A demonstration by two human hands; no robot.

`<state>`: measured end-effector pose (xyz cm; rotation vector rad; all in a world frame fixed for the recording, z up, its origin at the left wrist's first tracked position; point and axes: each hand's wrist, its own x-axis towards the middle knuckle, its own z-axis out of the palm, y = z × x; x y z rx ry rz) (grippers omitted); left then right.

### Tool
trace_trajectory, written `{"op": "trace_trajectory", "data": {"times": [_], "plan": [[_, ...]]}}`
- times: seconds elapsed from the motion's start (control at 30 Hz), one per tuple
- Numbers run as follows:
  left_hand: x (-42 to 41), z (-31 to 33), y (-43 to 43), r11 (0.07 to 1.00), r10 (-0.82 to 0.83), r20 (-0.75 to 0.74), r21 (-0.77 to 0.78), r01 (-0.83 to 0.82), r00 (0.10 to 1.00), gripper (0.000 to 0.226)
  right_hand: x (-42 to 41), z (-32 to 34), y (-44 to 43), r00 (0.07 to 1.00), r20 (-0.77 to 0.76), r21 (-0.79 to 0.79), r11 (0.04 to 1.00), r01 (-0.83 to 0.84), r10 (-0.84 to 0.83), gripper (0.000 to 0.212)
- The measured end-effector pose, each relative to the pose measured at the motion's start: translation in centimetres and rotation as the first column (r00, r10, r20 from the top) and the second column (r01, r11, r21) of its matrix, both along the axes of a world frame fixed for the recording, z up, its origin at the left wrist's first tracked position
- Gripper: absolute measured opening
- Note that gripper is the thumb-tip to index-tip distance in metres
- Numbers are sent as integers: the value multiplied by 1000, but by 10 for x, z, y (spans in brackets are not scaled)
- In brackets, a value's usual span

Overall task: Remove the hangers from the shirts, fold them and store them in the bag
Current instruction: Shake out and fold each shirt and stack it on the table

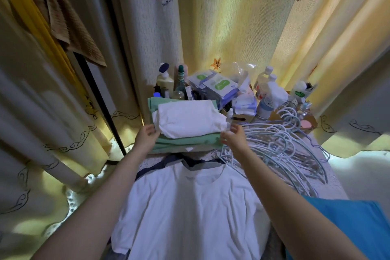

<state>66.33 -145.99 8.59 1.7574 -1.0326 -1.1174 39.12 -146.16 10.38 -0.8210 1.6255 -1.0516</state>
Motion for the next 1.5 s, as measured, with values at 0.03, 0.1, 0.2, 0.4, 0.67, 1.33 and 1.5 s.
{"op": "trace_trajectory", "data": {"times": [0.03,0.1,0.2,0.4,0.67,1.33,1.5], "plan": [[3,-18,10,999,37,50,29,-39,998,25,-7,-14,9,998,-53,0,1000,24,-24,52],[3,-49,33,996,36,111,78,-45,993,7,-22,-44,35,990,-130,4,999,50,-49,33],[-3,-90,65,964,-186,153,219,150,971,10,-45,-78,75,937,-322,151,984,-92,137,19],[-14,-103,70,891,-454,402,217,399,795,39,-61,-96,90,683,-633,217,931,-295,364,34],[-16,-101,50,848,-527,578,320,422,622,31,-59,-90,70,492,-640,443,807,-392,590,20],[15,-15,81,632,-775,240,276,724,585,23,-83,-25,109,515,-525,221,693,-686,678,48],[25,62,89,541,-841,159,304,784,518,42,-92,58,118,517,-339,145,587,-797,786,38]]}}
